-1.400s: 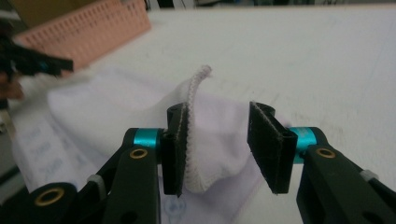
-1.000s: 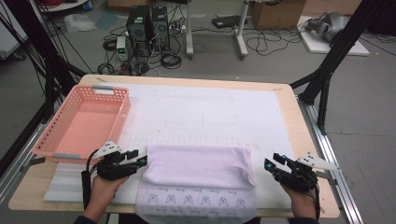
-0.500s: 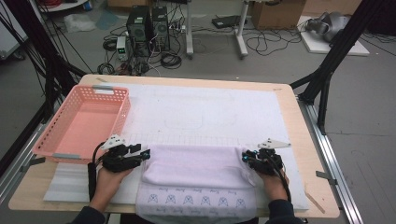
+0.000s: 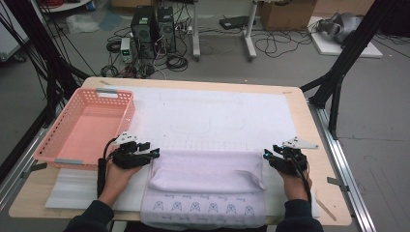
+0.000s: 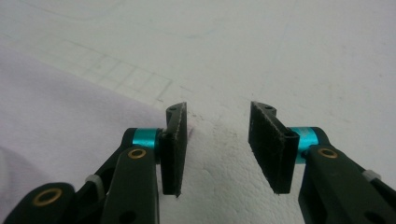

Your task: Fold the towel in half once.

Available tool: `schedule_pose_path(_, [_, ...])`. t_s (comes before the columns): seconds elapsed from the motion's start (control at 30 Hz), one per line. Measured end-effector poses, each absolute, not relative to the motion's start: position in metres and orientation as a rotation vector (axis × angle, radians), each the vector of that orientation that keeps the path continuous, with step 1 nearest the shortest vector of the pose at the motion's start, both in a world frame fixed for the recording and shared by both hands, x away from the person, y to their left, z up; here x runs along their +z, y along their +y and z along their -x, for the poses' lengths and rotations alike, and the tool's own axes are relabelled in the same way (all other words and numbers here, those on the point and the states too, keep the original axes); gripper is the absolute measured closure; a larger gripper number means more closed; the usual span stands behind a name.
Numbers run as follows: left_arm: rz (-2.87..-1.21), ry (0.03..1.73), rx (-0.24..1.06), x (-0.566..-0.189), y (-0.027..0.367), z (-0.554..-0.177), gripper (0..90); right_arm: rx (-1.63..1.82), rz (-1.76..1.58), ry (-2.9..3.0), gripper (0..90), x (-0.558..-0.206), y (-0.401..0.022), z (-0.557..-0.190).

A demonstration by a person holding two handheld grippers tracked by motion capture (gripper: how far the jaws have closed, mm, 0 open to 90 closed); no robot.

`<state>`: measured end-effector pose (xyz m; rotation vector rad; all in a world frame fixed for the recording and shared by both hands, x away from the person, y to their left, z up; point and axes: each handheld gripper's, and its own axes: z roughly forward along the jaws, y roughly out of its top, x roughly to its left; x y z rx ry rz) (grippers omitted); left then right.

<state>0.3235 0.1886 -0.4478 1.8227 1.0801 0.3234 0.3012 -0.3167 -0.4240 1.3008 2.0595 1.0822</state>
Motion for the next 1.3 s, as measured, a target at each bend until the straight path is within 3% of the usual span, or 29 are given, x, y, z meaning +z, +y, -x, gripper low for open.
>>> schedule_pose_path(0.17, [-1.910,1.075,0.319,-0.452,0.179,-0.327,45.7,1.119,-1.262,2.150,44.6,-0.436,-0.310,-0.307])
schedule_pose_path(0.2, [-1.939,1.073,0.341,-0.452,0.176,-0.326,49.4,1.113,-1.260,2.166,43.7,-0.439,-0.308,-0.309])
schedule_pose_path(0.3, [-1.959,1.089,0.423,-0.451,0.172,-0.326,71.4,1.020,-1.254,2.241,42.2,-0.448,-0.300,-0.314])
schedule_pose_path(0.37, [-1.944,1.116,0.454,-0.451,0.173,-0.327,79.5,1.037,-1.263,2.231,41.6,-0.450,-0.300,-0.315])
schedule_pose_path(0.47, [-1.917,1.155,0.462,-0.451,0.175,-0.328,79.5,1.052,-1.271,2.230,41.6,-0.451,-0.301,-0.315])
schedule_pose_path(0.6, [-1.894,1.177,0.422,-0.452,0.179,-0.331,62.8,1.054,-1.265,2.230,41.3,-0.451,-0.301,-0.315])
schedule_pose_path(0.67, [-1.905,1.165,0.419,-0.452,0.177,-0.331,58.8,1.049,-1.263,2.231,41.3,-0.451,-0.301,-0.315])
schedule_pose_path(0.8, [-1.930,1.134,0.430,-0.452,0.175,-0.330,63.2,1.046,-1.258,2.231,40.5,-0.451,-0.300,-0.315])
schedule_pose_path(0.9, [-1.951,1.092,0.424,-0.452,0.171,-0.328,80.2,1.043,-1.267,2.228,40.7,-0.451,-0.299,-0.315])
schedule_pose_path(0.97, [-1.950,1.108,0.417,-0.452,0.170,-0.328,82.9,1.034,-1.273,2.229,44.5,-0.451,-0.299,-0.315])
schedule_pose_path(1.13, [-1.885,1.179,0.354,-0.452,0.173,-0.331,85.2,1.087,-1.251,2.269,80.3,-0.449,-0.294,-0.311])
schedule_pose_path(1.3, [-1.771,1.254,0.275,-0.454,0.179,-0.340,85.9,1.140,-1.263,2.273,84.9,-0.451,-0.297,-0.312])
